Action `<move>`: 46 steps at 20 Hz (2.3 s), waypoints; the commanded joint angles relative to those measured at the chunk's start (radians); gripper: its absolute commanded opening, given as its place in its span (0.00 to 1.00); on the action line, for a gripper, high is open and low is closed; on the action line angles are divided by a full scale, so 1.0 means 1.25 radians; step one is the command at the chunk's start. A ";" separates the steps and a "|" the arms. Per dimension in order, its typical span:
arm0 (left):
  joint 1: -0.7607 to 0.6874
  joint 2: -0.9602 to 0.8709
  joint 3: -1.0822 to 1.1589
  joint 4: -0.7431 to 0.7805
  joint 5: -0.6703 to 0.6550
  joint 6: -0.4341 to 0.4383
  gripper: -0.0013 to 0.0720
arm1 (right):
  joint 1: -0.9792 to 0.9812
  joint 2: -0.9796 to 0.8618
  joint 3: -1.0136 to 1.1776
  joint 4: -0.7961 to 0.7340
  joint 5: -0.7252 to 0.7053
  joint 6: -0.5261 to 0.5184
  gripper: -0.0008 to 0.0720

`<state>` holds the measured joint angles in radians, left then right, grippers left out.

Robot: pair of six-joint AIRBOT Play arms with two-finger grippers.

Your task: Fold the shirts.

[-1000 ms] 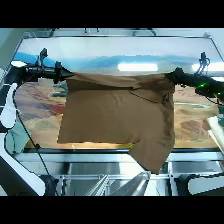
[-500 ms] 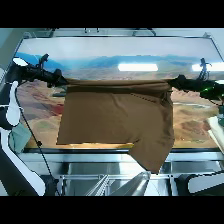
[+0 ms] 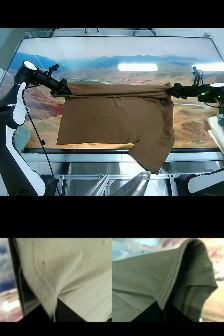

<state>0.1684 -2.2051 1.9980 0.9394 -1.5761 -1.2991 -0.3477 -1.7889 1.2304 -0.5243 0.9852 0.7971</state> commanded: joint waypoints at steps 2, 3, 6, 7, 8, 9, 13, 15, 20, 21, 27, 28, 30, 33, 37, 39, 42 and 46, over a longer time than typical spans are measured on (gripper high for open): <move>0.003 0.001 0.001 0.003 -0.035 -0.005 0.41 | 0.000 0.002 0.000 -0.033 0.000 0.017 0.43; 0.010 0.005 0.001 0.003 -0.046 -0.014 0.41 | 0.000 0.008 0.000 -0.048 0.000 0.029 0.43; 0.031 0.034 0.001 0.002 -0.091 -0.048 0.41 | 0.000 0.056 0.000 -0.145 0.012 0.067 0.43; 0.041 0.046 0.001 0.002 -0.106 -0.062 0.41 | 0.000 0.080 0.000 -0.191 0.024 0.092 0.44; 0.053 0.058 0.001 0.003 -0.123 -0.078 0.41 | 0.000 0.106 0.000 -0.241 0.038 0.127 0.50; 0.066 0.073 0.001 0.003 -0.144 -0.099 0.41 | 0.000 0.131 0.000 -0.287 0.057 0.169 0.56; 0.108 0.150 -0.031 0.010 -0.222 -0.129 0.41 | 0.000 0.232 -0.034 -0.406 0.218 0.325 0.34; 0.125 0.252 -0.180 0.014 -0.176 -0.101 0.41 | 0.000 0.295 -0.136 -0.449 0.211 0.375 0.32; 0.153 0.488 -0.667 0.096 0.041 -0.015 0.41 | 0.001 0.538 -0.468 -0.418 0.030 0.505 0.32; 0.158 0.505 -0.729 0.100 0.082 -0.004 0.41 | 0.001 0.584 -0.507 -0.403 0.026 0.500 0.32; 0.115 0.525 -0.894 0.116 0.298 0.001 0.41 | 0.001 0.795 -0.565 -0.374 0.080 0.527 0.32; 0.100 0.525 -0.903 0.134 0.310 0.000 0.41 | 0.001 0.829 -0.565 -0.365 0.089 0.528 0.32; 0.075 0.525 -0.905 0.211 0.295 -0.016 0.41 | 0.001 0.895 -0.564 -0.345 0.105 0.533 0.32; 0.056 0.525 -0.905 0.244 0.240 -0.016 0.41 | 0.000 0.977 -0.565 -0.343 0.152 0.544 0.34; 0.018 0.525 -0.905 0.231 0.184 0.029 0.41 | 0.000 1.003 -0.569 -0.442 0.239 0.601 0.56; -0.004 0.525 -0.905 0.229 0.199 0.036 0.41 | 0.000 1.002 -0.600 -0.460 0.241 0.623 0.56; -0.028 0.525 -0.905 0.163 0.216 0.097 0.06 | 0.000 0.984 -0.673 -0.461 0.232 0.645 0.56; -0.019 0.525 -0.905 0.081 0.213 0.147 0.06 | 0.000 0.945 -0.748 -0.460 0.240 0.664 0.54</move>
<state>0.1444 -1.5513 0.8650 1.1084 -1.3331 -1.1675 -0.3473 -0.5793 0.3584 -1.0924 1.2751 1.6020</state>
